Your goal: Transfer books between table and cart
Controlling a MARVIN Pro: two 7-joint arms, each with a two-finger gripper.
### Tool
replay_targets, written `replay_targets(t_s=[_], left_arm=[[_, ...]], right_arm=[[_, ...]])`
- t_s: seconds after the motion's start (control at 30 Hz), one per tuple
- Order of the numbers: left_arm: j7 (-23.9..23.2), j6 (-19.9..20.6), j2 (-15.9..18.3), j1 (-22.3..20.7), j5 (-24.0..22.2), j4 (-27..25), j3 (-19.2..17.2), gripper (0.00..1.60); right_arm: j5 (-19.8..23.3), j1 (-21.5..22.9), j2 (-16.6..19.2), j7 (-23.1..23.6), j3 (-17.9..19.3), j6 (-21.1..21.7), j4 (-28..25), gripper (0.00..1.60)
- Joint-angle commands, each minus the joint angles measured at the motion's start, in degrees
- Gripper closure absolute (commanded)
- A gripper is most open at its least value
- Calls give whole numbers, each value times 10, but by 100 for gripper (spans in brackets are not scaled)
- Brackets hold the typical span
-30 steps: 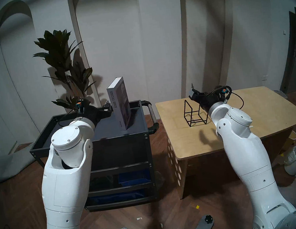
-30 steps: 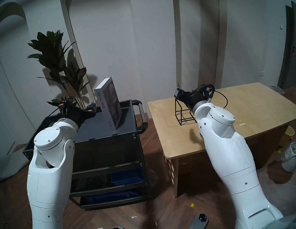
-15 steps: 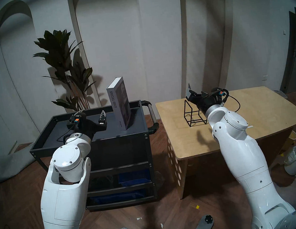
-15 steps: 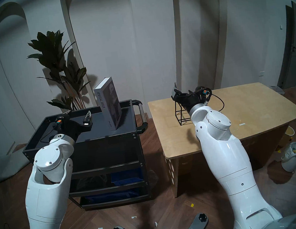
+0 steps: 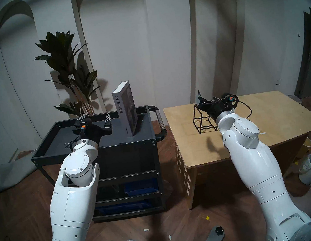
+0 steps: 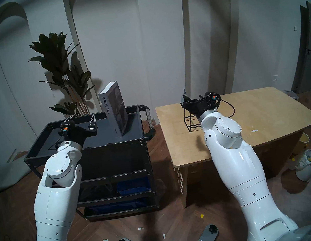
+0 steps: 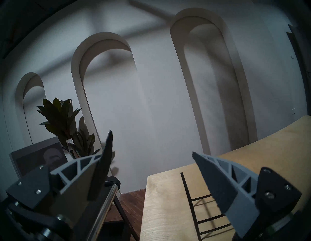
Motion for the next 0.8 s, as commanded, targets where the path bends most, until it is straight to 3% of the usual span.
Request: replay_targets(t_s=[0.0, 0.77], left_arm=[[-3, -24, 3, -26, 0, -5, -2, 0], [-5, -31, 1, -27, 2, -2, -4, 0]], right_arm=[[-18, 8, 5, -6, -4, -13, -7, 0], [-19, 9, 8, -11, -8, -17, -6, 0]])
